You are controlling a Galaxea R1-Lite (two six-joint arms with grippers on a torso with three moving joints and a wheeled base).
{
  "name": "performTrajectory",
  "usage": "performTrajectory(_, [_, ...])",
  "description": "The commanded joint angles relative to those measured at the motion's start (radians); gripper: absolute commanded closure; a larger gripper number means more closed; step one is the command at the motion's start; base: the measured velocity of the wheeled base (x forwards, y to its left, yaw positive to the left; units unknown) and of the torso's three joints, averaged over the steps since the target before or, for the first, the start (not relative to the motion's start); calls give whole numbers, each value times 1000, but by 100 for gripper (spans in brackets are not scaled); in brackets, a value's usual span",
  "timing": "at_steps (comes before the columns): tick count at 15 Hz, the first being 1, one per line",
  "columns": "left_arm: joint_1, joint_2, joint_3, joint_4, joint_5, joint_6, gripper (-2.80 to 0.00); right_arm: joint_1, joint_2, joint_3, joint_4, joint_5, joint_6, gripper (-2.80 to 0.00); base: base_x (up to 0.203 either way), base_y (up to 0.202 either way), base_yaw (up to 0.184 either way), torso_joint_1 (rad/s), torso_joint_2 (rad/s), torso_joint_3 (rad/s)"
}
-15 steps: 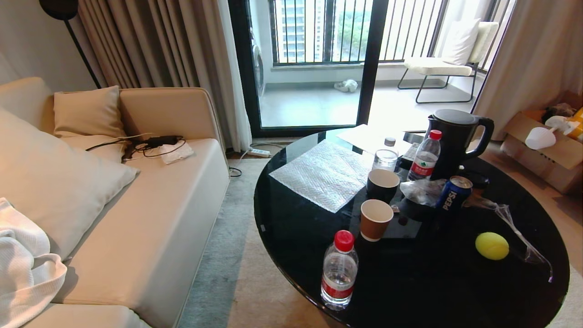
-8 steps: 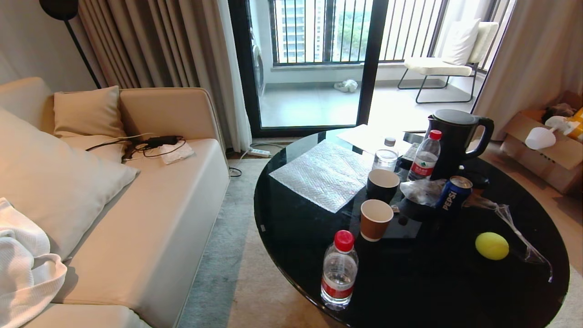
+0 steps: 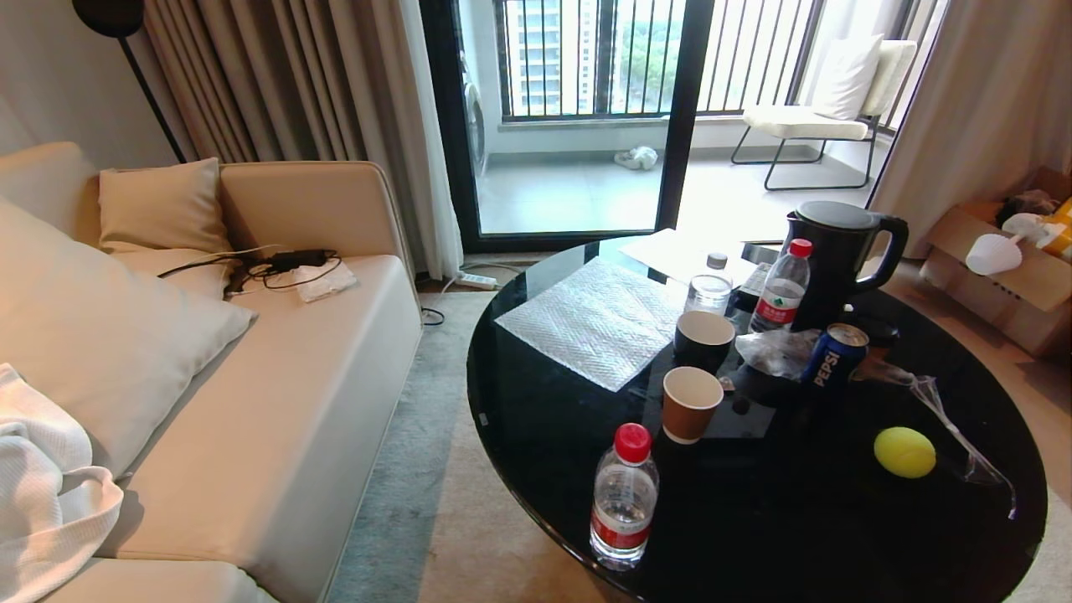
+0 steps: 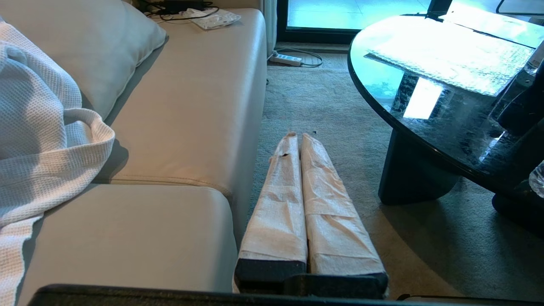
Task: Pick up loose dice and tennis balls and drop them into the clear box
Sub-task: Put the toys in the box
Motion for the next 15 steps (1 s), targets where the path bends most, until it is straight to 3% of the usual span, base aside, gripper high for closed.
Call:
performTrajectory(1, [0, 0, 2, 0, 1, -1, 0, 0, 0, 0, 0, 0, -2, 0, 0, 0, 0, 0, 0, 0])
performTrajectory(15, [0, 0, 2, 0, 1, -1, 0, 0, 0, 0, 0, 1, -2, 0, 0, 0, 0, 0, 0, 0])
